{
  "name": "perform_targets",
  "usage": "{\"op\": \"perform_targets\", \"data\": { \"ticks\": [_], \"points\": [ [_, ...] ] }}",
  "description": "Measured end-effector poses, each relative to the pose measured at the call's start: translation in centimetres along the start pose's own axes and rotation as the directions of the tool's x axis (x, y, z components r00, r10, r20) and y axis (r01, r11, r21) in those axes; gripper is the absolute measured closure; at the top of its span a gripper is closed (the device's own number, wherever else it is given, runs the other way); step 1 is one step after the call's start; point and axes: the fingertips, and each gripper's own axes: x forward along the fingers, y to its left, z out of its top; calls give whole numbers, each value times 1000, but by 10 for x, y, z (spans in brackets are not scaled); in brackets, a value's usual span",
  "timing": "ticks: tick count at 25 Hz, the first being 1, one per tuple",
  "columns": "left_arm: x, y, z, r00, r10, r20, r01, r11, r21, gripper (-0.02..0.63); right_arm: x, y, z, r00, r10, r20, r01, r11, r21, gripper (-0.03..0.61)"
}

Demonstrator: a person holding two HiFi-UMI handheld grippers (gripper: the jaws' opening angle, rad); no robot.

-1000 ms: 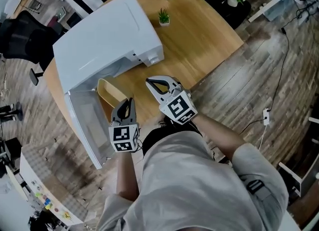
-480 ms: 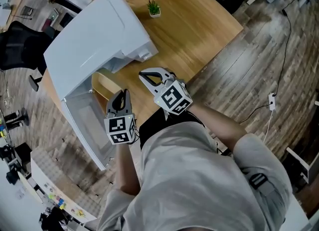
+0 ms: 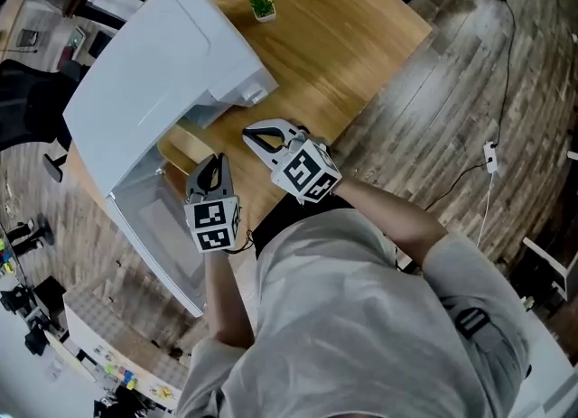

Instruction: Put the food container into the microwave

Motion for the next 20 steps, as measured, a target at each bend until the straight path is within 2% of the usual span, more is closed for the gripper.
{"op": "perform_targets", "data": {
  "ticks": [20],
  "points": [
    [33,24,1,998,-48,-26,51,993,102,578,20,-1,-24,996,-54,-64,57,998,40,574]
  ]
}}
